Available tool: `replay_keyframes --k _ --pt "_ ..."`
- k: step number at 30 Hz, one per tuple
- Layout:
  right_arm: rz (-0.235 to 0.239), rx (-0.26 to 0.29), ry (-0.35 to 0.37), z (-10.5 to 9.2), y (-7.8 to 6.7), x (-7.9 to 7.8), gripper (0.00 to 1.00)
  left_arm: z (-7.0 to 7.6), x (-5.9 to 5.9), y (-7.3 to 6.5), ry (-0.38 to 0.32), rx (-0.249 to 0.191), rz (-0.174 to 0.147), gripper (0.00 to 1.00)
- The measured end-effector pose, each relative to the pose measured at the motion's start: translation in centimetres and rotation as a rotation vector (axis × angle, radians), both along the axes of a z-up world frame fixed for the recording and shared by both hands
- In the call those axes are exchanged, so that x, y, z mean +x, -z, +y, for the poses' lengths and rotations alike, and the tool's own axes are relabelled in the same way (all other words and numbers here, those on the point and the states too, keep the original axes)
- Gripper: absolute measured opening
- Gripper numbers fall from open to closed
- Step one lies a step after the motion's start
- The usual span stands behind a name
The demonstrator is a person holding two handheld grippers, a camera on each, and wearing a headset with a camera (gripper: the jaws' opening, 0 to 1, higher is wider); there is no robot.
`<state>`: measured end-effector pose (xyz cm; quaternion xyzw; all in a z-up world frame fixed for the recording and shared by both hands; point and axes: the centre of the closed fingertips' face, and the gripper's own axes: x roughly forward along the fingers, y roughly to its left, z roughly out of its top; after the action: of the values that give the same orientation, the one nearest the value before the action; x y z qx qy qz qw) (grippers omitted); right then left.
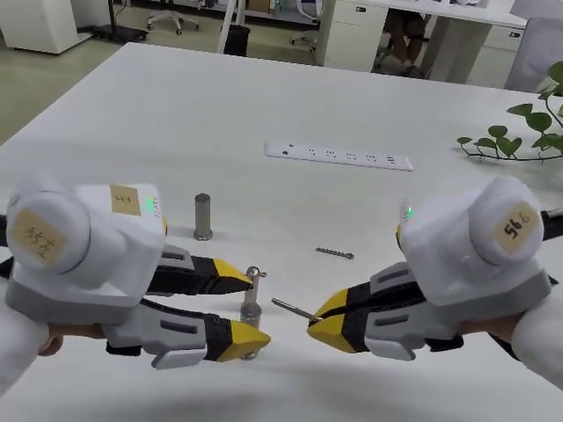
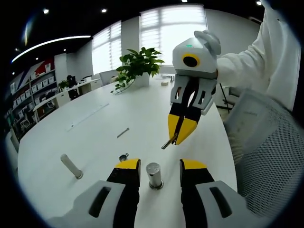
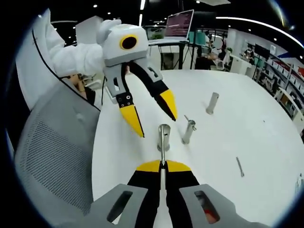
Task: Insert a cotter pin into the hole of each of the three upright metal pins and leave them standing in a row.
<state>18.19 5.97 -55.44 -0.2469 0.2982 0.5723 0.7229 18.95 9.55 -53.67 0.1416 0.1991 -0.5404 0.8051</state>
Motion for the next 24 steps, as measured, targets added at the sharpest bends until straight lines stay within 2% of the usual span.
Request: replay_keyframes --k 2,3,6,7,17,24 --pt "0.003 -0.006 -0.004 0.1 0.3 0.1 0.0 0.0 0.2 0.4 -0.002 0.011 0.007 0.3" --pt "0.002 -0.019 -0.01 0.0 0.5 0.2 0.0 0.1 0.3 0.6 -0.005 0.016 0.023 0.29" --pt "0.002 -0.036 -0.018 0.0 0.9 0.4 0.0 0.1 0.7 0.8 -0.015 0.013 0.028 0.22" --pt "0.003 -0.038 -0.02 0.0 1.0 0.5 0.0 0.0 0.6 0.9 -0.008 0.011 0.042 0.2" --pt "0.006 -0.094 -0.053 -0.3 2.0 0.9 0.0 -0.1 1.0 1.4 0.005 0.018 0.058 0.12" --pt "0.005 -0.103 -0.069 0.1 2.3 1.0 0.0 0.1 0.9 1.4 0.008 0.019 0.077 0.1"
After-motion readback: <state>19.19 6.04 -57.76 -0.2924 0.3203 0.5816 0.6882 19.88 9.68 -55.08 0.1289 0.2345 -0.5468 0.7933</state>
